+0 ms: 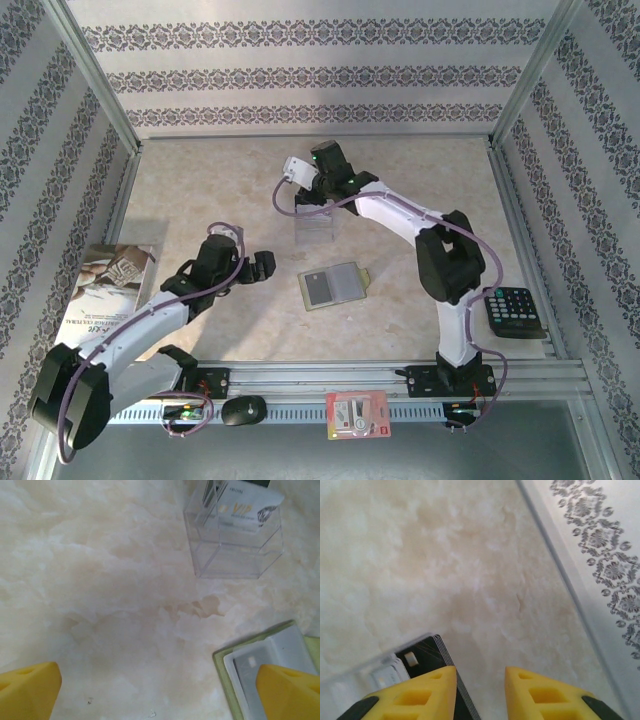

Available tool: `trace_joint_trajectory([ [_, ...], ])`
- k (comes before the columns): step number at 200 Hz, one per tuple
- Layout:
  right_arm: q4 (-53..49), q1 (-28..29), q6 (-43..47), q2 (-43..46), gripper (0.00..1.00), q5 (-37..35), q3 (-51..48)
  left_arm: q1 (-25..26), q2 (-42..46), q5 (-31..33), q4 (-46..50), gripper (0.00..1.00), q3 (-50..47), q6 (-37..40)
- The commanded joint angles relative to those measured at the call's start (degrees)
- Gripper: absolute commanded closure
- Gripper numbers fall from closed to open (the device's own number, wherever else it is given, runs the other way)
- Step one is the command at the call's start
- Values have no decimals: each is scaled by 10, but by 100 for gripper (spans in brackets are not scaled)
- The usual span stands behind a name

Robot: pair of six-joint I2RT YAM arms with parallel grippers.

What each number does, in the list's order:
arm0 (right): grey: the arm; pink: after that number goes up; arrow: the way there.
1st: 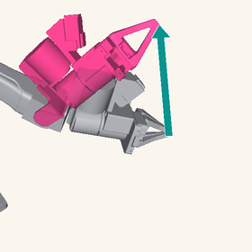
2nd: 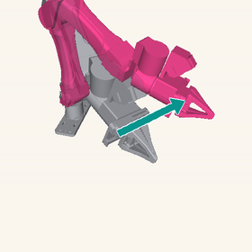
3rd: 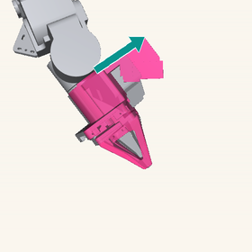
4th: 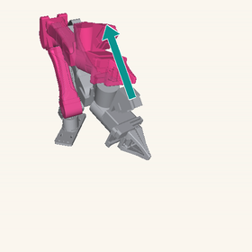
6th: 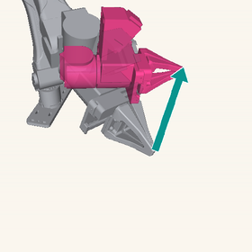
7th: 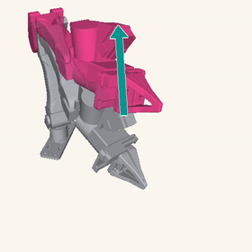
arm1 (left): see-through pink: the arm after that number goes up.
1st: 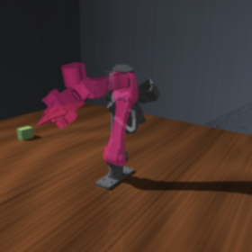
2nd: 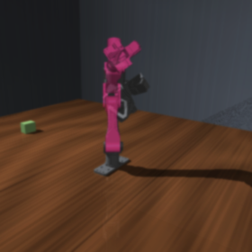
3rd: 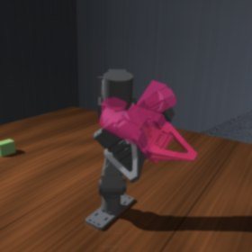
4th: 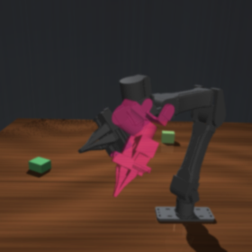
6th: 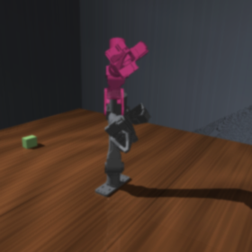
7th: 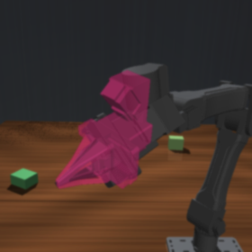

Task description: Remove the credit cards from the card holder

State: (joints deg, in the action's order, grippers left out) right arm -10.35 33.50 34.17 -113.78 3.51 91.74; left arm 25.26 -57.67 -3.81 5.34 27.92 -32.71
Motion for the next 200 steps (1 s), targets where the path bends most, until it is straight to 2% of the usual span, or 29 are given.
trace_joint_trajectory([
  [1, 38, -4, -214, 79, 65, 43, -37, -12, 32, 9, -65, 0, -30, -35],
  [33, 17, 9, -415, 154, 62, 28, -146, -20, 59, 13, -77, 0, -45, -58],
  [56, -19, 30, -488, 212, 62, 24, -242, -25, 80, 1, -91, 0, -60, -63],
  [98, -122, 113, -480, 234, 61, 12, -329, -47, 78, -49, -92, 0, -73, -100],
  [138, -144, 196, -457, 191, 62, -61, -335, -50, 77, -50, -88, 1, -87, -97],
  [169, -146, 226, -436, 165, 64, -100, -321, -51, 77, -49, -75, 4, -91, -96],
  [200, -142, 228, -433, 142, 66, -92, -314, -51, 77, -54, -66, 5, -90, -93],
])
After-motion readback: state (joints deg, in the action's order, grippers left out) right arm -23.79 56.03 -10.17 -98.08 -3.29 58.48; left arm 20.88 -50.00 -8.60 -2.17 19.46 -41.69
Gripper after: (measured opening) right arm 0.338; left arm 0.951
